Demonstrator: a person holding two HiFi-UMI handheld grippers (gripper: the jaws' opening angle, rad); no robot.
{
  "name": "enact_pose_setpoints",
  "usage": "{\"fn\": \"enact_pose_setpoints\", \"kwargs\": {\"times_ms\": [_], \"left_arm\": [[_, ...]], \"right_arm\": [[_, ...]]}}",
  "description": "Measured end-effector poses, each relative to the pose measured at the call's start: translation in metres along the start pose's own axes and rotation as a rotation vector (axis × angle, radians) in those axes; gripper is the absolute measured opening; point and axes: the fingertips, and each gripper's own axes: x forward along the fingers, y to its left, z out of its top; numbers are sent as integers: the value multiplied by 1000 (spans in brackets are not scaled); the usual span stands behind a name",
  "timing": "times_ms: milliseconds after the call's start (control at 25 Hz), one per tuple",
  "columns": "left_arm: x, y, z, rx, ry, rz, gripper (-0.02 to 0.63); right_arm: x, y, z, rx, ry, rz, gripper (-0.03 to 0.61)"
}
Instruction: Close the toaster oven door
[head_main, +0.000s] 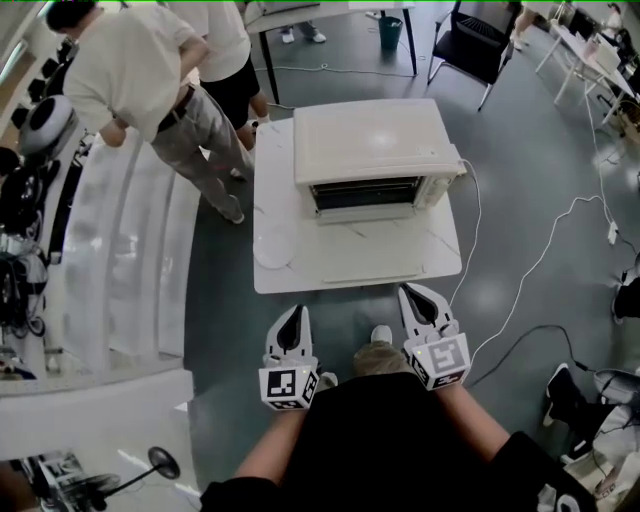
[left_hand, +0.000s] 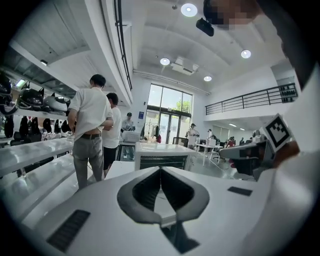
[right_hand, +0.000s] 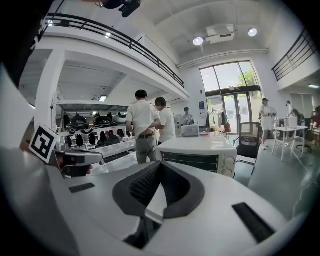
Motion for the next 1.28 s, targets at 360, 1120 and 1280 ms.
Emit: {"fn": "enact_pose_setpoints", "kwargs": {"times_ms": [360, 1120, 1280], "left_arm": [[42, -14, 4, -20, -13, -4, 20], [101, 41, -126, -168, 219, -74, 21], [113, 56, -163, -276, 299, -71, 21]], "right_arm": [[14, -36, -2, 22, 1, 73, 21], [42, -58, 6, -53, 54, -42, 21], [54, -53, 0, -63, 82, -43, 21]]}}
